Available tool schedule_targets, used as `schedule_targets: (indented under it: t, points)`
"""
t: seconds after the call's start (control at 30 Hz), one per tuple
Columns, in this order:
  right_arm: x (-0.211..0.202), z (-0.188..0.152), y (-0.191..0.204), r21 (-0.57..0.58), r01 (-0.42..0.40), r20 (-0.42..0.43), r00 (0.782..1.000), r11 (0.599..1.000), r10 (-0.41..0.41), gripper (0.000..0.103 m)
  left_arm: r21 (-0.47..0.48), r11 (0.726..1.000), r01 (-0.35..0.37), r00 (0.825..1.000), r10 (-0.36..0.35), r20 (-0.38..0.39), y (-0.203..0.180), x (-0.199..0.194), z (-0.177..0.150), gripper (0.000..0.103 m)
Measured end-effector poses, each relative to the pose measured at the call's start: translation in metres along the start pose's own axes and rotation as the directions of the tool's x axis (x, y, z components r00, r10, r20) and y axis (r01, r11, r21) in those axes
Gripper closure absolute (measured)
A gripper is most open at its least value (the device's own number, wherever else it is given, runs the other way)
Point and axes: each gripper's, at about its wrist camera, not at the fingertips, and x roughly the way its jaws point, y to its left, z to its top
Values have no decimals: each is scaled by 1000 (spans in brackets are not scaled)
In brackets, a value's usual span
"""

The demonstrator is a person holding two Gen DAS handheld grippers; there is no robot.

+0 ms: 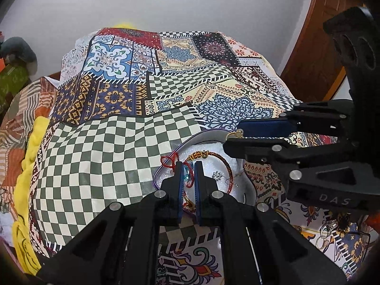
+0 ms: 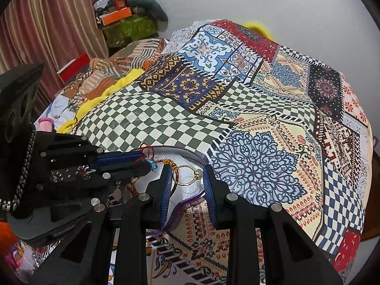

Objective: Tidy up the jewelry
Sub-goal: 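Carry the bracelet and ring into the heart tin and open both tools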

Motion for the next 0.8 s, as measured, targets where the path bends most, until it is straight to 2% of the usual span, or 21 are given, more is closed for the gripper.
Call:
schedule_targets:
  t: [0.33,0.47,0.6,0.73,0.8]
  points:
    - [7,1,4,-23,-1,-13,1000,1000,1,79,18,1000,-14,1000,14,-2,-1,-8,-1,97]
    - [8,1,4,-31,14,-14,1000,999,-15,79,18,1000,-22,1000,22,15,0,-16,-4,94]
    - [8,0,6,-39,35,-20,999,999,-36,79,23,999,-48,998,47,37,2,-23,-3,86]
    - [6,0,7,-33,49,-26,998,998,-49,79,13,998,-56,997,55,53,5,-33,-2,85]
    - [4,0,7,-24,49,-32,998,999,-50,78,9,998,-61,996,60,60,6,-39,-2,79]
